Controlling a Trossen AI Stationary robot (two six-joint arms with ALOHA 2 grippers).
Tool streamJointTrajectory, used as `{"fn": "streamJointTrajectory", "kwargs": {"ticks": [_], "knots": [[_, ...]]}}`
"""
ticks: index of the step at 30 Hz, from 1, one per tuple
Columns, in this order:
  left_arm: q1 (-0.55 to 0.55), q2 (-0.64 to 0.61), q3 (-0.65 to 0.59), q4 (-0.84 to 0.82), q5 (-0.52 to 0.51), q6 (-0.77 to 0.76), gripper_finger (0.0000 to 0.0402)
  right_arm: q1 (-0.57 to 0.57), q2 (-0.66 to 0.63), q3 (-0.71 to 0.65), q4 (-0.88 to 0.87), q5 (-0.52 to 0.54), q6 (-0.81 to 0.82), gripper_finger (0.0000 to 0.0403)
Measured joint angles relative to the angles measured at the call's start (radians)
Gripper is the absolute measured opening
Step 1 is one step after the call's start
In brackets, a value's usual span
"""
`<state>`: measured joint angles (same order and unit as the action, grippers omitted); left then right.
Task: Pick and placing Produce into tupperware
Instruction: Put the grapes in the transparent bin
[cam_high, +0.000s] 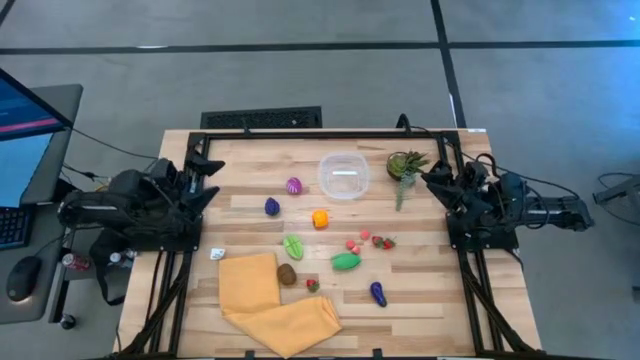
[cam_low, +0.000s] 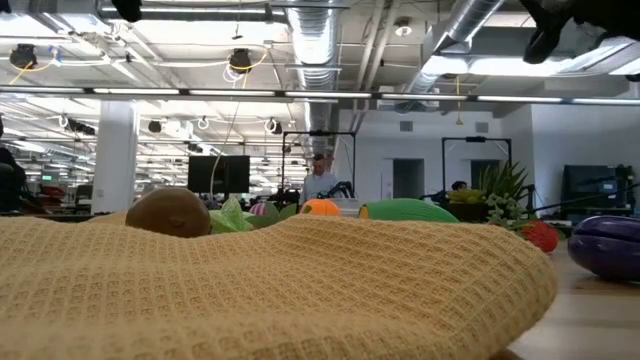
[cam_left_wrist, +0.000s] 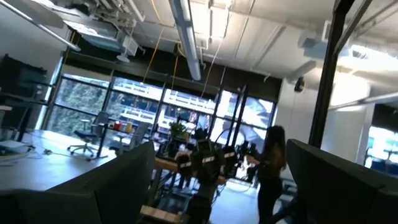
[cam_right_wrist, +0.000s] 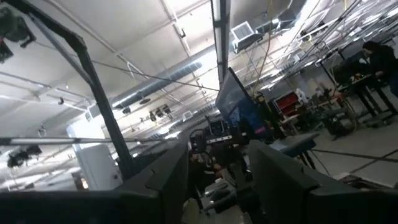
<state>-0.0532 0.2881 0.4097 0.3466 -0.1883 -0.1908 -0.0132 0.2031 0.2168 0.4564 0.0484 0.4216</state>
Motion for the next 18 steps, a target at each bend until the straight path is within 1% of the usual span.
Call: {"fn": "streamJointTrajectory", "kwargs": {"ticks": [5,9,12,14,18], "knots": [[0.000,0.076,0.042,-0.008,0.000,0.046,0.0352,0.000,0.110,0.089,-0.018,-0.022,-0.074,0.0194],[0.000,0.110,0.112,-0.090,0.000,0.067,0.0352,0.000,0.188,0.179,-0.100,-0.026,-0.111,0.0194],[0.000,0.124,0.192,-0.230,0.000,0.062,0.0352,0.000,0.233,0.257,-0.220,-0.026,-0.136,0.0194],[0.000,0.132,0.254,-0.355,-0.001,0.048,0.0352,0.000,0.259,0.308,-0.308,-0.026,-0.144,0.0194],[0.001,0.159,0.366,-0.598,-0.047,-0.023,0.0352,-0.003,0.300,0.382,-0.433,-0.022,-0.183,0.0194]]}}
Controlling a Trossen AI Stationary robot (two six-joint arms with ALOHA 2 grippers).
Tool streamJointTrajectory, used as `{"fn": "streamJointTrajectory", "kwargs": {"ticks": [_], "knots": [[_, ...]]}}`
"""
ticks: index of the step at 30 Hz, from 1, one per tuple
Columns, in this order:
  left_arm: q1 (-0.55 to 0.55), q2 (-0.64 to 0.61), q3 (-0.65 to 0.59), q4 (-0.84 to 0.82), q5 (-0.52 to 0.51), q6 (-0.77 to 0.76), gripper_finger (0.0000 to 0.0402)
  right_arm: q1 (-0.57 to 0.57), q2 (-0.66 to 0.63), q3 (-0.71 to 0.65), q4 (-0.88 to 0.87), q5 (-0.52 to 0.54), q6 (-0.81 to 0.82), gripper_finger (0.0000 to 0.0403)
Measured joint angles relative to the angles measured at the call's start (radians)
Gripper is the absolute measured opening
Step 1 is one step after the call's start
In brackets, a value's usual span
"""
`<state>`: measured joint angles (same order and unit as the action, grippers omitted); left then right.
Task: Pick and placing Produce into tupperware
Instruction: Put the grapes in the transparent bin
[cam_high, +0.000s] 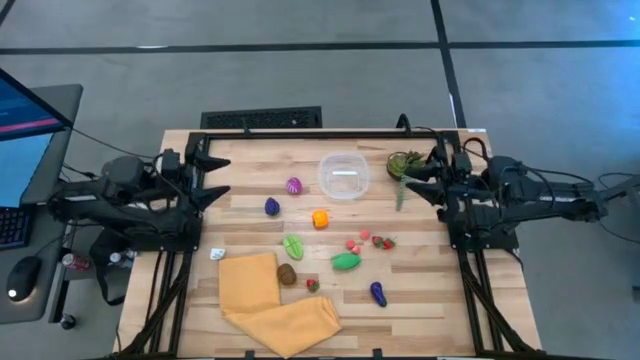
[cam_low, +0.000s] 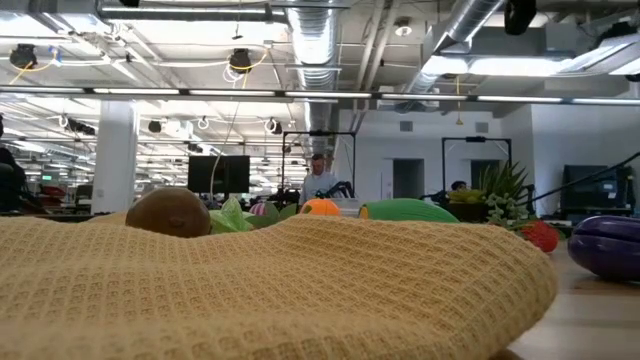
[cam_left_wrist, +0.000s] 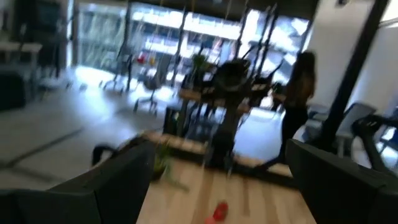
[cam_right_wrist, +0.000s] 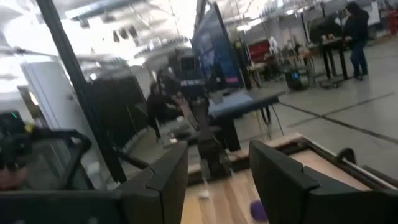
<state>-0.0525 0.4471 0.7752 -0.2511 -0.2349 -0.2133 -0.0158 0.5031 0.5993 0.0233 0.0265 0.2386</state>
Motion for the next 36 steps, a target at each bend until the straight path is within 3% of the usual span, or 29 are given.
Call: {"fn": "streamJointTrajectory", "kwargs": {"ticks": [3,12,17,23,29,36], "knots": [[0.000,0.013,0.049,-0.069,-0.014,-0.031,0.0352,0.000,0.024,0.034,-0.041,0.005,-0.013,0.0194],[0.000,0.011,0.064,-0.038,-0.116,0.042,0.0352,0.000,0.062,0.052,-0.076,0.006,-0.012,0.0194],[0.000,0.011,0.064,-0.055,-0.067,-0.017,0.0352,0.000,0.072,0.052,-0.075,0.008,0.006,0.0194],[0.000,0.012,0.057,-0.065,-0.146,0.034,0.0352,0.000,0.087,0.052,-0.076,0.008,0.069,0.0194],[0.000,0.011,0.057,-0.079,-0.113,-0.040,0.0352,0.000,0.110,0.052,-0.079,0.003,0.111,0.0194],[0.000,0.038,0.057,-0.279,-0.144,-0.141,0.0352,0.000,0.159,0.051,-0.080,0.001,0.111,0.0194]]}}
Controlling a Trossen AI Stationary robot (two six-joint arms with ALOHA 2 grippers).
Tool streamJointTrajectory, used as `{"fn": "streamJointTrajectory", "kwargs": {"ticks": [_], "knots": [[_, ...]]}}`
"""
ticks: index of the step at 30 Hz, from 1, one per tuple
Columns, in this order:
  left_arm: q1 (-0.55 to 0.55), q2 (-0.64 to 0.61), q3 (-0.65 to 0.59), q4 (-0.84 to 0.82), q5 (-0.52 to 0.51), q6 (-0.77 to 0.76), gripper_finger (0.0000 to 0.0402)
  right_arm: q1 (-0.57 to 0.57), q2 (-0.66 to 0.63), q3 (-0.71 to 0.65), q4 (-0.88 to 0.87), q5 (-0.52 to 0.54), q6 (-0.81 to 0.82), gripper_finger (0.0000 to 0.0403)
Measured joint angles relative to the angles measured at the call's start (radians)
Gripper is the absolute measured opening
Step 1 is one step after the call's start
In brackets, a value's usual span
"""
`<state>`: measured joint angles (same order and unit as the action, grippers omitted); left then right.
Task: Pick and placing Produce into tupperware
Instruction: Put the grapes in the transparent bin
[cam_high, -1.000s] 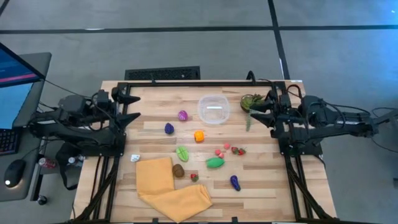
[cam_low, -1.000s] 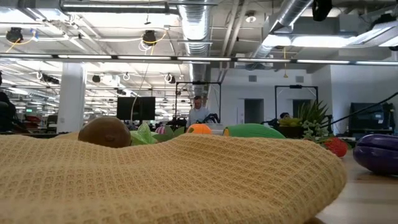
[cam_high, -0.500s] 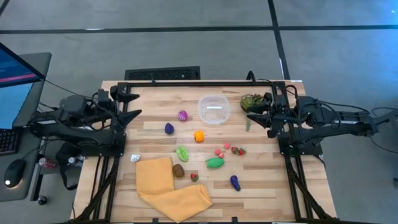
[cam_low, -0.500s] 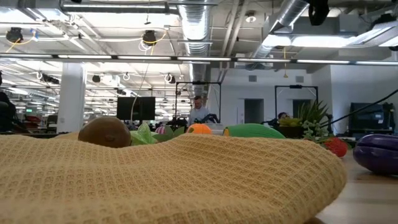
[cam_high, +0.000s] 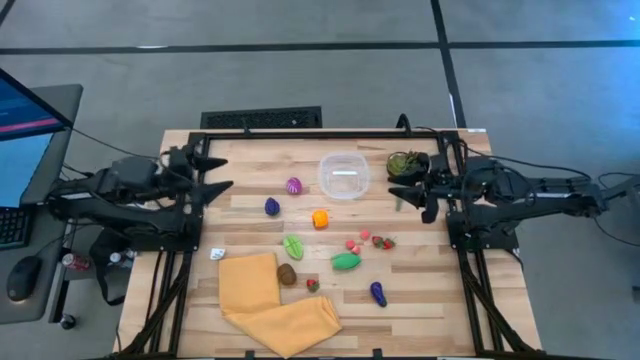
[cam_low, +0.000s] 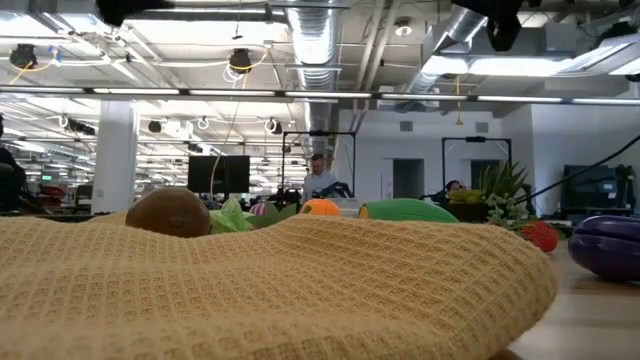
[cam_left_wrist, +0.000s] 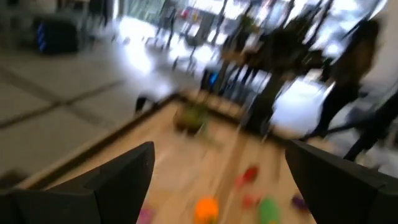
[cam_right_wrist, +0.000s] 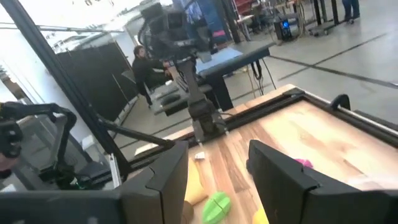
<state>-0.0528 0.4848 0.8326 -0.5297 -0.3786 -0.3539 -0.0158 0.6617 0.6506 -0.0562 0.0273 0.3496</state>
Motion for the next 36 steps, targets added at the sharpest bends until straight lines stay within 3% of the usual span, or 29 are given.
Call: {"fn": "streamJointTrajectory", "kwargs": {"ticks": [5,10,25,36], "knots": [[0.000,0.103,-0.001,-0.168,-0.003,-0.046,0.0352,0.000,0.044,0.000,-0.046,0.000,0.002,0.0194],[0.000,0.246,-0.001,-0.237,-0.002,-0.030,0.0352,0.000,0.094,0.000,-0.038,0.000,0.005,0.0194],[0.102,0.643,0.028,-0.196,0.142,-0.521,0.0352,0.033,0.164,0.000,-0.041,-0.004,0.062,0.0194],[0.192,0.884,0.167,-0.292,0.190,-0.598,0.0352,0.035,0.161,0.000,-0.043,-0.003,0.061,0.0194]]}}
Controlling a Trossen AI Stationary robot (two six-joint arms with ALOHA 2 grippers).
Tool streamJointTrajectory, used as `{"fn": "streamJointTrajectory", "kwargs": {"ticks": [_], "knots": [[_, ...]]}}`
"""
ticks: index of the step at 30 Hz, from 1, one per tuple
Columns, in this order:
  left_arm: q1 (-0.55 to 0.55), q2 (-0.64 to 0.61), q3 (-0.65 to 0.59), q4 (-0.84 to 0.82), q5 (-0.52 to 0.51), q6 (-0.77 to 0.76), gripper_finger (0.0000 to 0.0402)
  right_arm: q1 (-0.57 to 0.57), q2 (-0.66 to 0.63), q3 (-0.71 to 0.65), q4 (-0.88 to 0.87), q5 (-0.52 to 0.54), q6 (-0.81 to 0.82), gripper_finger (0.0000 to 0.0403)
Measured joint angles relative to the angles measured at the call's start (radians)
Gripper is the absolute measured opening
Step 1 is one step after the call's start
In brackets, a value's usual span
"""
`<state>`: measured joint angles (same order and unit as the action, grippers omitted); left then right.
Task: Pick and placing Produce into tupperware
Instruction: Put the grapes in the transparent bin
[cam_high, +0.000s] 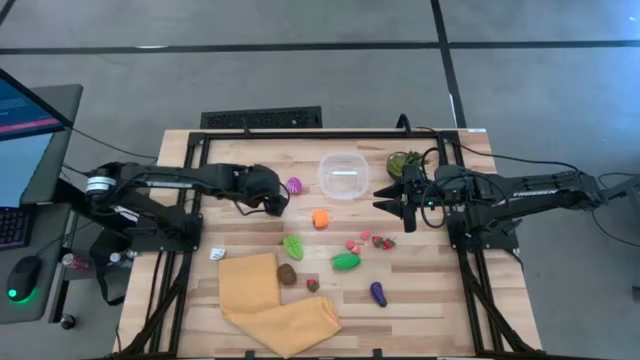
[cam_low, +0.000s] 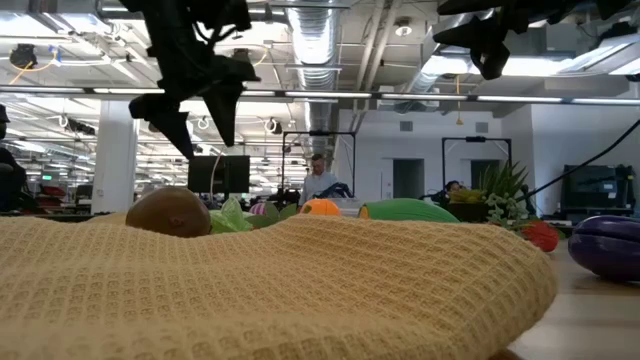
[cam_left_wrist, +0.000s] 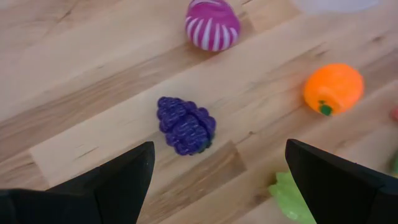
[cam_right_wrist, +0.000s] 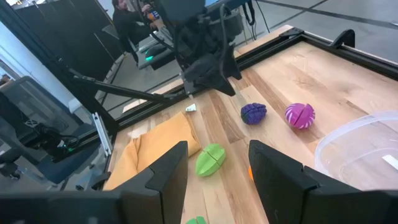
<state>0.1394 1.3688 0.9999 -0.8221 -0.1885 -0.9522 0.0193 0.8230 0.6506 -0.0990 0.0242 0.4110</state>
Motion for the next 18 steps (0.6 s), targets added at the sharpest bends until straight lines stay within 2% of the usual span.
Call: {"fn": "streamJointTrajectory", "kwargs": {"ticks": [8,18], "knots": [[0.021,0.148,0.043,-0.034,0.034,0.057,0.0361,0.001,0.000,0.000,-0.018,-0.005,0.000,0.0194],[0.032,0.240,0.044,-0.033,0.026,0.079,0.0365,0.000,0.000,0.000,-0.029,-0.025,-0.008,0.0194]]}}
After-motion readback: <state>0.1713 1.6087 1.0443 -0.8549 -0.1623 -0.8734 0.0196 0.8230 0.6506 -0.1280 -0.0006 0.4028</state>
